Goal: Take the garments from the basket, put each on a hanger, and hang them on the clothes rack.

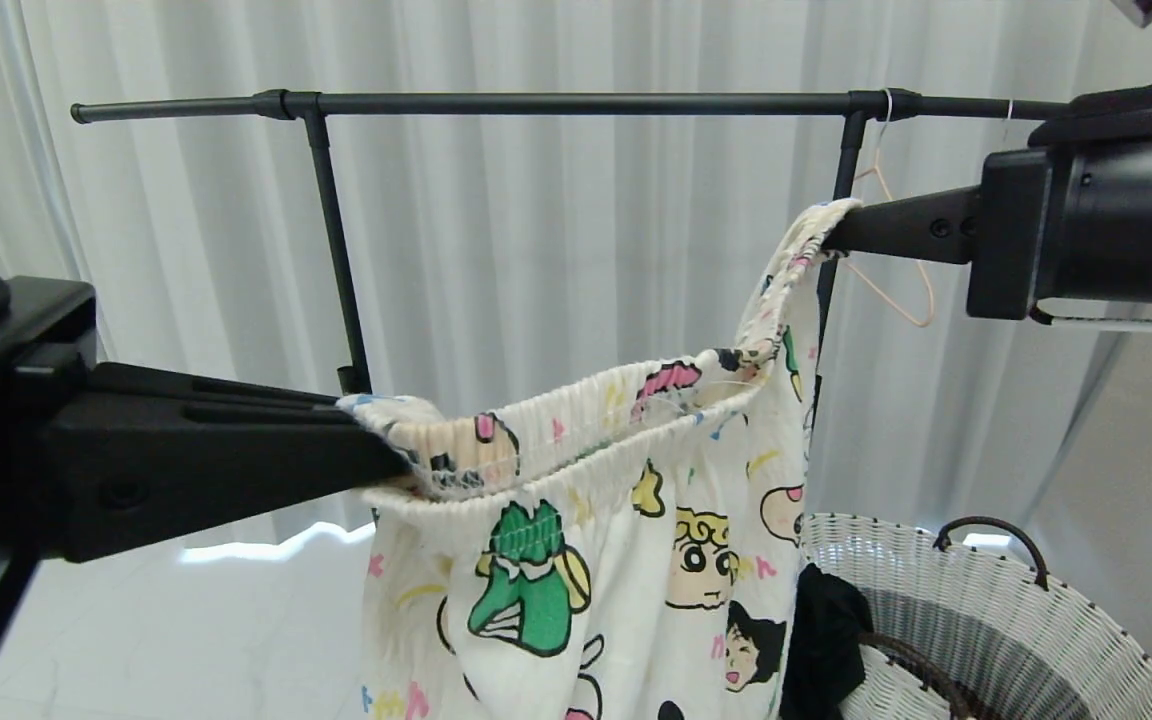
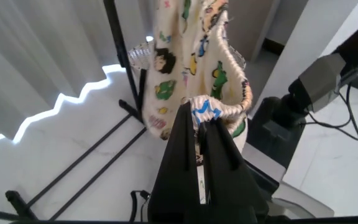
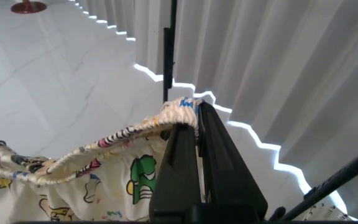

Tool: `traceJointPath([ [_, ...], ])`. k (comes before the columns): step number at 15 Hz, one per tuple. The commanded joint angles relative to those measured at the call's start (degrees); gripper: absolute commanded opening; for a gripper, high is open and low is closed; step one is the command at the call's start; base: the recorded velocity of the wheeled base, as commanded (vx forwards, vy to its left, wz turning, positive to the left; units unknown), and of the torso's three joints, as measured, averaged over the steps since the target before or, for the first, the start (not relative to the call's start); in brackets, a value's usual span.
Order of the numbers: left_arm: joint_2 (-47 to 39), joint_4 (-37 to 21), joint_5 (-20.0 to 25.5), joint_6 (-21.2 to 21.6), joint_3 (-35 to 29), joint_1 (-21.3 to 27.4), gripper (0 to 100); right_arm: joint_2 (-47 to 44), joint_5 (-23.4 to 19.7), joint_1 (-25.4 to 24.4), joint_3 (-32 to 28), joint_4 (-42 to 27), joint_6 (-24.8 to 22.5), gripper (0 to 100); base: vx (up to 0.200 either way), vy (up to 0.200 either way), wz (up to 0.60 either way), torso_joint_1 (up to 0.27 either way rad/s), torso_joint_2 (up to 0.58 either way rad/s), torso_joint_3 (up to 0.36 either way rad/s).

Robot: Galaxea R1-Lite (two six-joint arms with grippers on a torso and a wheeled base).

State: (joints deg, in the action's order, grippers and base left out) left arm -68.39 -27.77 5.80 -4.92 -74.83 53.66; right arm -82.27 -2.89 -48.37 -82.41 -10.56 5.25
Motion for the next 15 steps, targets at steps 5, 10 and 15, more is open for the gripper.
traceJointPath([
  [5, 0.6, 0.0, -0.7, 0.0, 1.8, 1.1, 0, -1.0, 0.3, -0.1, -0.1, -0.3, -0.1, 0, 0.0, 0.0, 0.0, 0.0, 0.0, 0.0],
  [10, -4.8, 0.2, -7.3, 0.3, -3.0, -6.8, 0, 6.6, 1.9, 0.0, -1.6, -13.9, -0.9, 0, 0.0, 0.0, 0.0, 0.0, 0.0, 0.0],
  [15, -11.1, 0.2, -7.6, 0.3, -10.6, -8.9, 0, 12.0, 2.4, -1.1, -0.8, -21.2, -2.4, 0, 0.0, 0.0, 0.0, 0.0, 0.0, 0.0],
])
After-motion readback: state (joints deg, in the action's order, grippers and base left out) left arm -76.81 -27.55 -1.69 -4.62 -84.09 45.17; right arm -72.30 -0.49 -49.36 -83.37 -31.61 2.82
